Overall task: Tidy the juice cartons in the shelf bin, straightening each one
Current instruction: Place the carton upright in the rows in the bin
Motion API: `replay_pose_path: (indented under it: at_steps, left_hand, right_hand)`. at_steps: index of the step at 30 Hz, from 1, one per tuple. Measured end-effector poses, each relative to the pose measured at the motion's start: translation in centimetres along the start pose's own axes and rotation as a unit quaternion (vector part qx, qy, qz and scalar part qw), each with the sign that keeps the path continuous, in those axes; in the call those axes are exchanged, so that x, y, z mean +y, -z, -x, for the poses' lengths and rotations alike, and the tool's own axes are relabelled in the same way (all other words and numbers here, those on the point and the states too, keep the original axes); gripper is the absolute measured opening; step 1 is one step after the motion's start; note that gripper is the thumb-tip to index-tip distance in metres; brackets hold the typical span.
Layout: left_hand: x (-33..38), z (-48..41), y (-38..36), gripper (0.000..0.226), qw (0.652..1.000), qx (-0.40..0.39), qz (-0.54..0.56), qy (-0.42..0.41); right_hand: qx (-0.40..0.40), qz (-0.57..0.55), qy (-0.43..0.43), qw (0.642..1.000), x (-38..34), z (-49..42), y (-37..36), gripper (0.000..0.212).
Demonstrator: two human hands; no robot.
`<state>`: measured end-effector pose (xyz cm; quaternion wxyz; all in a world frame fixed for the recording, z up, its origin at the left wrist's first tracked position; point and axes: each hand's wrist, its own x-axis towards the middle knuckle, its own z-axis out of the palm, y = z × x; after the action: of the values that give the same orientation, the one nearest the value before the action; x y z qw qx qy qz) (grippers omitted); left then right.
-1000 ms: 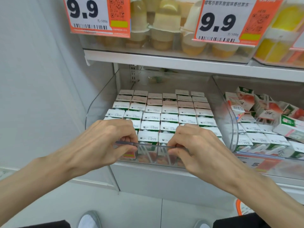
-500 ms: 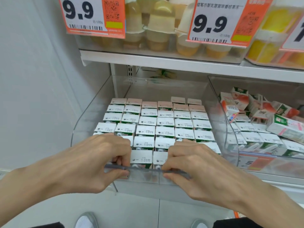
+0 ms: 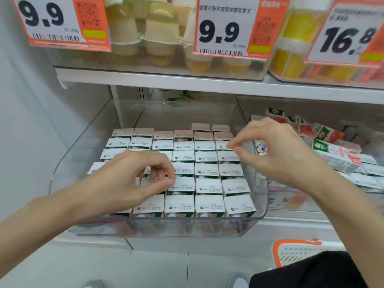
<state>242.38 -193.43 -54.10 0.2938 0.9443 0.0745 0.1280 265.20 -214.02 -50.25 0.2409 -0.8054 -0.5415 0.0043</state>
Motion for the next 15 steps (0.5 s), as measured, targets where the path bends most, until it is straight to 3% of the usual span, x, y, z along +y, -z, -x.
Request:
replay_pose_path:
  at_steps: [15]
  left_hand:
    - [2.7, -13.1, -6.1, 0.039, 0.992, -0.027, -0.117, 0.029]
  right_hand:
    - [0.010, -0.047, -0.037, 0.998, 2.7, -0.4, -0.9, 0.023]
